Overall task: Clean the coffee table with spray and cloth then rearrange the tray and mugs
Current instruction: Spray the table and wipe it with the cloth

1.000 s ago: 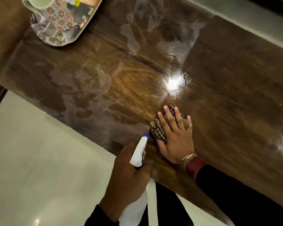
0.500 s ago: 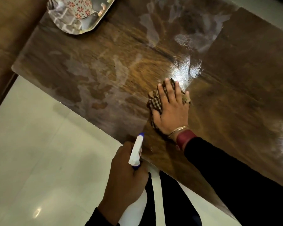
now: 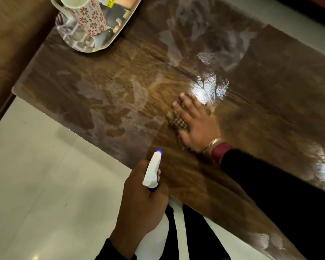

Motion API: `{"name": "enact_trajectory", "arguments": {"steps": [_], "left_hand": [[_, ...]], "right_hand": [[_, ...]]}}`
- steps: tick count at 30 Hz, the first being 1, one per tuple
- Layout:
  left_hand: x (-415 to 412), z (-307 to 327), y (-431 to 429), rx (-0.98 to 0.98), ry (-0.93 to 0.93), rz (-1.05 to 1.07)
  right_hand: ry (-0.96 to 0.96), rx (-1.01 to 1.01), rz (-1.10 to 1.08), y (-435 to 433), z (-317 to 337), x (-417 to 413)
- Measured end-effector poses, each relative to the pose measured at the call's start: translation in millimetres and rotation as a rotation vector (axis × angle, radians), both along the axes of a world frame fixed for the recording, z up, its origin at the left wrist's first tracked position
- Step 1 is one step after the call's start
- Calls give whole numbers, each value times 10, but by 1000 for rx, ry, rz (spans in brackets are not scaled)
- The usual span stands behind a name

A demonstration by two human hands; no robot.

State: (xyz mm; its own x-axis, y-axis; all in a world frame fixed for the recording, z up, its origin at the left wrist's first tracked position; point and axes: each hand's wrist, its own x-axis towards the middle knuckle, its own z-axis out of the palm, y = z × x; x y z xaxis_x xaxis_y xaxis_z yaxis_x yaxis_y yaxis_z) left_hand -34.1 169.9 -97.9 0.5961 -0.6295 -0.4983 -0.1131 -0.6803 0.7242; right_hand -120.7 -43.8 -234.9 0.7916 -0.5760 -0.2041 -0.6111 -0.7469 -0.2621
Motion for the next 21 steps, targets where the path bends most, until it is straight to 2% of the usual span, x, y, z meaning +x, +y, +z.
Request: {"name": "enact_trajectory", "arguments": {"steps": [2,4,6,9,11,14,21], "left_hand": [[17,-3,-26,-5,5,-11],[41,11,-74,-26,18,-32],[98,18,-142,-33,23,-38],[205,35,-254,-24,-35,-110],[292,73,-341,-16,-53,-157],[401,128,-409,-40,-10,-195],[417,-26,-756,-46,-5,-214]], "right_hand": [[-4,-5,-123,-214,25,50],[-21,-15,-153,-36,41,75],[-48,-6,-33,396,38,1],[-65,15,310,1124,-23,-235],[-103,3,404,1239,-67,-329],[-99,22,352,827,-44,-251],[-44,-20,-77,-1303,30,36]]}}
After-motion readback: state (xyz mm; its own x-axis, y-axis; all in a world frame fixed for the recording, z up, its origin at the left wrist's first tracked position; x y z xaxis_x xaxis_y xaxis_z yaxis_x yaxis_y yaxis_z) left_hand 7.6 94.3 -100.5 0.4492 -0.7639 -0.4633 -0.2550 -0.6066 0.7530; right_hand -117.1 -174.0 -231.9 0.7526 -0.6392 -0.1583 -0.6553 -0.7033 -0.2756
